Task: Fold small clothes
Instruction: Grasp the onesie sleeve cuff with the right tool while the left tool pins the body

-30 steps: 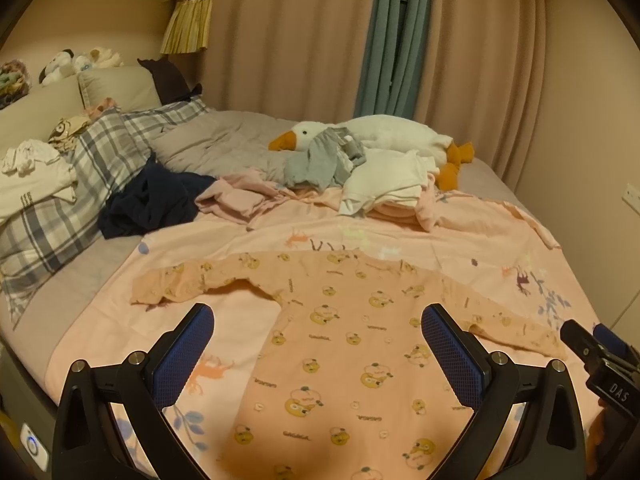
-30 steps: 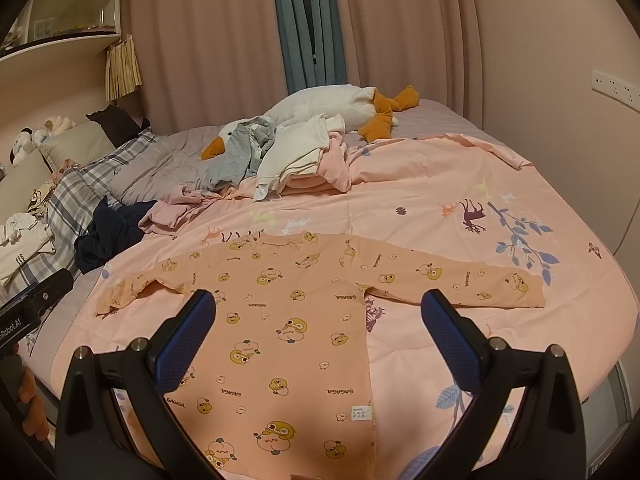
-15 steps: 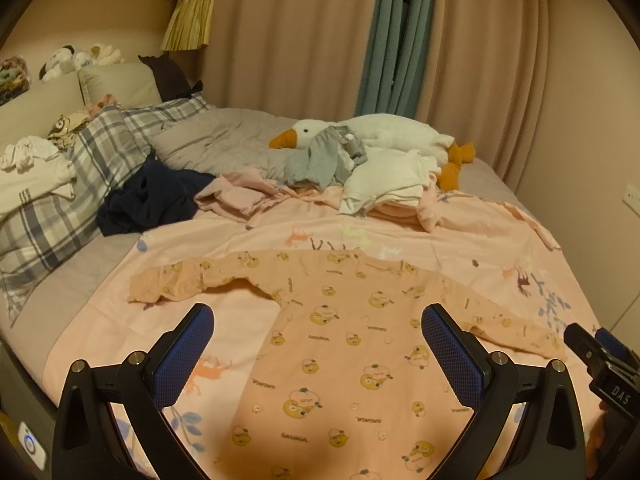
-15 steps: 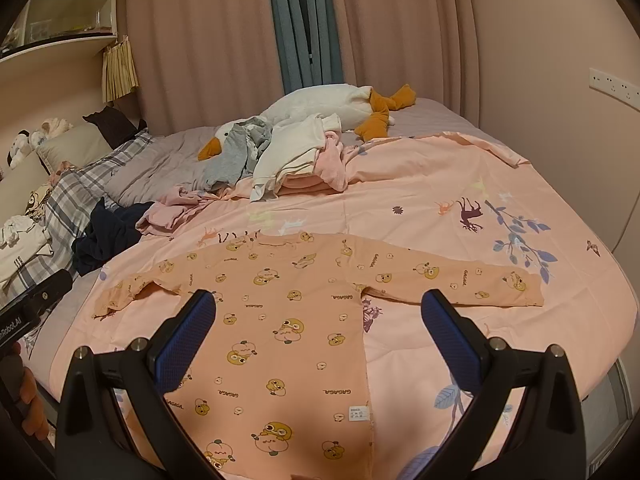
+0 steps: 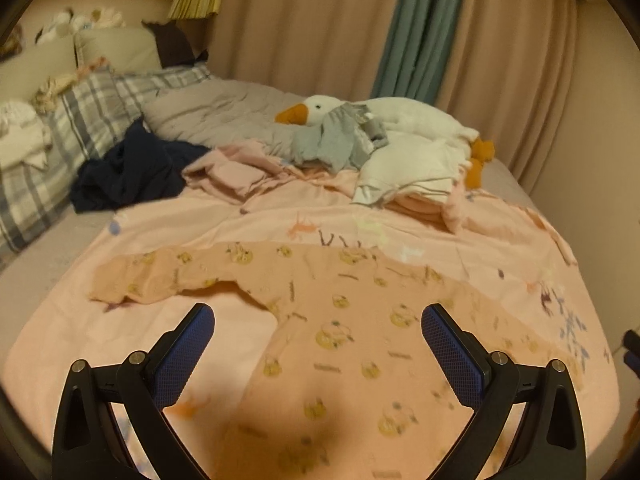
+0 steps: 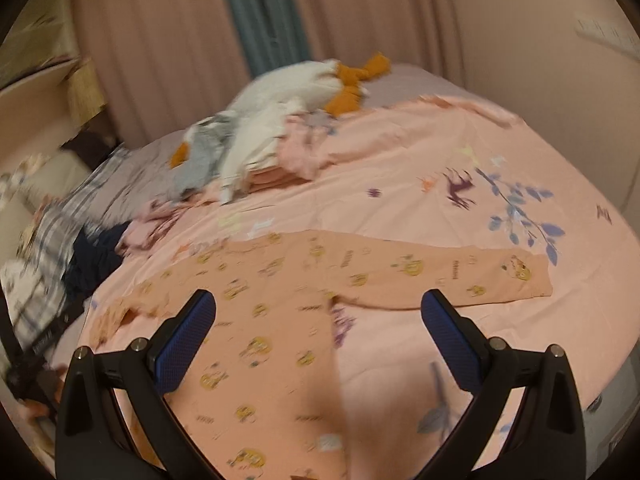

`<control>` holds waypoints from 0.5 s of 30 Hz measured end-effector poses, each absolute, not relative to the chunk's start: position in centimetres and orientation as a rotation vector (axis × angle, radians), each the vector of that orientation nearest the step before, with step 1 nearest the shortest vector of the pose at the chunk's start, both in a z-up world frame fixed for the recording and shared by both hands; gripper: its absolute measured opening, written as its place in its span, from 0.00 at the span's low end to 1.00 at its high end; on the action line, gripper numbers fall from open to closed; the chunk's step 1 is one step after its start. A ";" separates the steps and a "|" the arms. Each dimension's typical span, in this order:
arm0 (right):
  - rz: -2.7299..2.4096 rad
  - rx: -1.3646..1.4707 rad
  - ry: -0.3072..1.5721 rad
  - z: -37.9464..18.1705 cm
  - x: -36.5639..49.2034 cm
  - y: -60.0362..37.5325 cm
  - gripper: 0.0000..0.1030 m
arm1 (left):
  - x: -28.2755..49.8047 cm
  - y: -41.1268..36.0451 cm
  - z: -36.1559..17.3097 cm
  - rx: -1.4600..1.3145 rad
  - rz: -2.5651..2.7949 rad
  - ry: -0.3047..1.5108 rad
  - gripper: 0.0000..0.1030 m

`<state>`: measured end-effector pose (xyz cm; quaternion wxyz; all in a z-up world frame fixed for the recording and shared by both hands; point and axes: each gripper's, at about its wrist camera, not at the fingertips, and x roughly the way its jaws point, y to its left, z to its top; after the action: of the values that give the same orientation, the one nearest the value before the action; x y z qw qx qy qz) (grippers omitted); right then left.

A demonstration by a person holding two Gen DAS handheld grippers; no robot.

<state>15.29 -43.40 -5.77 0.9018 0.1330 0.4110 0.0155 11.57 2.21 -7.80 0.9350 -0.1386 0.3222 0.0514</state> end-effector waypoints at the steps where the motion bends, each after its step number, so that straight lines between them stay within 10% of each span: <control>1: -0.009 0.294 0.884 -6.6 16.7 -45.1 1.00 | 12.8 3.1 -9.0 -0.316 0.095 0.685 1.00; 15: -0.346 0.785 1.188 -21.8 22.3 -62.6 0.94 | 19.7 7.4 -21.7 -0.700 -0.066 0.968 0.90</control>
<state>22.27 -62.58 -21.83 0.7434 0.3583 0.5423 -0.1578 19.74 7.44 -21.68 0.8264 -0.3295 0.4555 -0.0311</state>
